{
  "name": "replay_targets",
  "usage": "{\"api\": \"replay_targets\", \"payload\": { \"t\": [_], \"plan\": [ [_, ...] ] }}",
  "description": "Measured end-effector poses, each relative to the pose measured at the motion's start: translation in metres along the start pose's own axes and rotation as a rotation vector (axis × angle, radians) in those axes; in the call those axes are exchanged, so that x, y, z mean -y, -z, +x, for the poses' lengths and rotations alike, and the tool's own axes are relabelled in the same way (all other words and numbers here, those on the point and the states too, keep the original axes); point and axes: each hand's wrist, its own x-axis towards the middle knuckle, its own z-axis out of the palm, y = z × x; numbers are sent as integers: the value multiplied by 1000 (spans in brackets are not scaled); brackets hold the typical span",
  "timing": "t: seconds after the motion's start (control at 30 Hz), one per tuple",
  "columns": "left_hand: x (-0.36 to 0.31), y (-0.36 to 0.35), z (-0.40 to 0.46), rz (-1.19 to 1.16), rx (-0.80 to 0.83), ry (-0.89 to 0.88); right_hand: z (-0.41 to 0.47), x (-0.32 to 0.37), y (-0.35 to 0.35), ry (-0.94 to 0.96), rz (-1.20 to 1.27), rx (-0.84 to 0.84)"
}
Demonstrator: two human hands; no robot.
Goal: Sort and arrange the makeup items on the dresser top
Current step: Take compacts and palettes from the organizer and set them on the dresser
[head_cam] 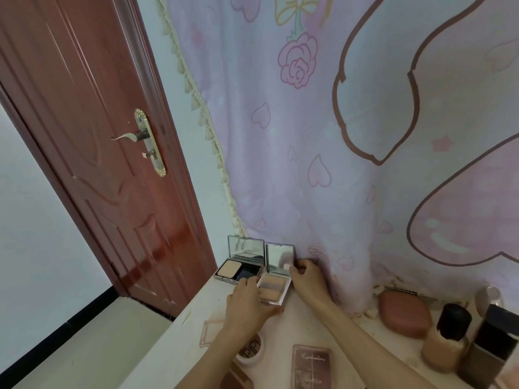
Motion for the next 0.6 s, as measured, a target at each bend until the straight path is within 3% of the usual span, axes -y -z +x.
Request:
{"api": "replay_targets", "payload": {
  "t": [0.27, 0.6],
  "plan": [
    [-4, -4, -5, -6, -74, 29, -19, -2, -3, 135, -33, -30],
    [-15, -4, -9, 73, -50, 93, -24, -1, 0, 138, -29, 52]
  ]
}}
